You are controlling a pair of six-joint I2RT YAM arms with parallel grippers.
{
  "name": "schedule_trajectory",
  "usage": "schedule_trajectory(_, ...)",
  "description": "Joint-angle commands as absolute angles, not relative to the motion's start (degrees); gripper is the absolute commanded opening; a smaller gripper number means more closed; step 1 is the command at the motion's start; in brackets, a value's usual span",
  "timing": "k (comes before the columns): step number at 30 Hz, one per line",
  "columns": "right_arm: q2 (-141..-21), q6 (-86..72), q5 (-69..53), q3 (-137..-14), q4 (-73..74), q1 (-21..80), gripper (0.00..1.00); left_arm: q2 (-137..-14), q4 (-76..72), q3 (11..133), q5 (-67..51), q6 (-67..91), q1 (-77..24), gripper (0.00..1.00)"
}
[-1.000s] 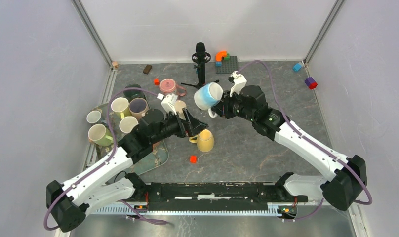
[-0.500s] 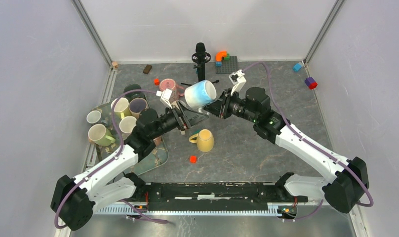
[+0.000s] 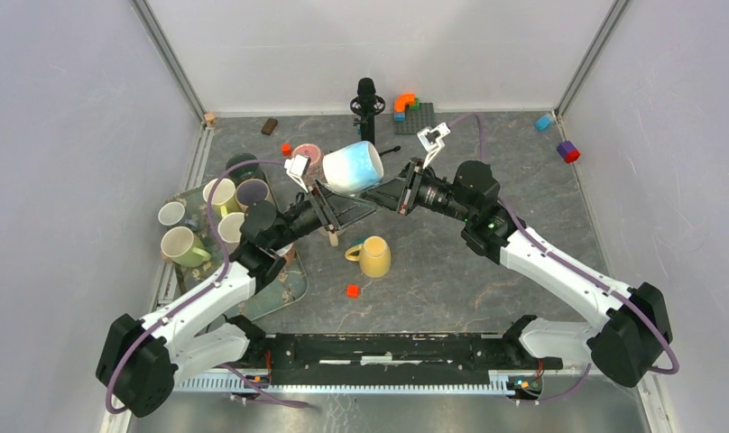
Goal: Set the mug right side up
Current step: Turn over the cup at the center of the board.
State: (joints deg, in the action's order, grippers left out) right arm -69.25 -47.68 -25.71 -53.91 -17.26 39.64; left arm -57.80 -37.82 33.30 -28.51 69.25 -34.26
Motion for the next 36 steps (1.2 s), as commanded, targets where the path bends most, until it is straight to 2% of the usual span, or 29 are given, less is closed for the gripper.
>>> schedule_trajectory(1, -68.9, -52.0, -29.0, -54.1, -30.1, 39.6, 0.0, -58.0, -44.4, 33.8, -30.7, 73.1, -34.0, 0.63)
schedule_trajectory(6, -69.3, -53.8, -29.6, -53.5, -32.2, 39.5, 0.0, -57.8, -45.7, 33.4, -30.7, 73.4, -34.0, 0.43)
schedule_trajectory(18, -69.7, -56.0, -30.3, -50.9, -35.3, 39.5, 0.0, -58.1, -47.1, 32.5, -28.3, 73.9, -33.8, 0.31)
schedule_trajectory(23, -68.9, -56.5, -29.7, -48.3, -36.8, 39.6, 0.0, -57.8, -47.1, 32.0, -26.1, 73.3, -33.9, 0.21)
schedule_trajectory(26, -68.5, -56.6, -29.2, -47.0, -37.6, 39.6, 0.0, -57.7, -46.3, 32.0, -25.2, 72.7, -33.8, 0.09)
schedule_trajectory(31, -67.6, -58.1, -27.9, -44.5, -40.7, 39.8, 0.0, -57.2, -44.2, 31.7, -23.3, 71.3, -33.9, 0.09)
schedule_trajectory(32, -67.6, -59.7, -27.1, -43.2, -43.5, 40.0, 0.0, -57.2, -44.2, 31.4, -22.3, 71.4, -33.9, 0.17)
schedule_trajectory(36, -67.6, -61.7, -25.4, -41.5, -47.0, 40.2, 0.0, -57.0, -45.6, 30.3, -20.9, 72.2, -33.8, 0.26)
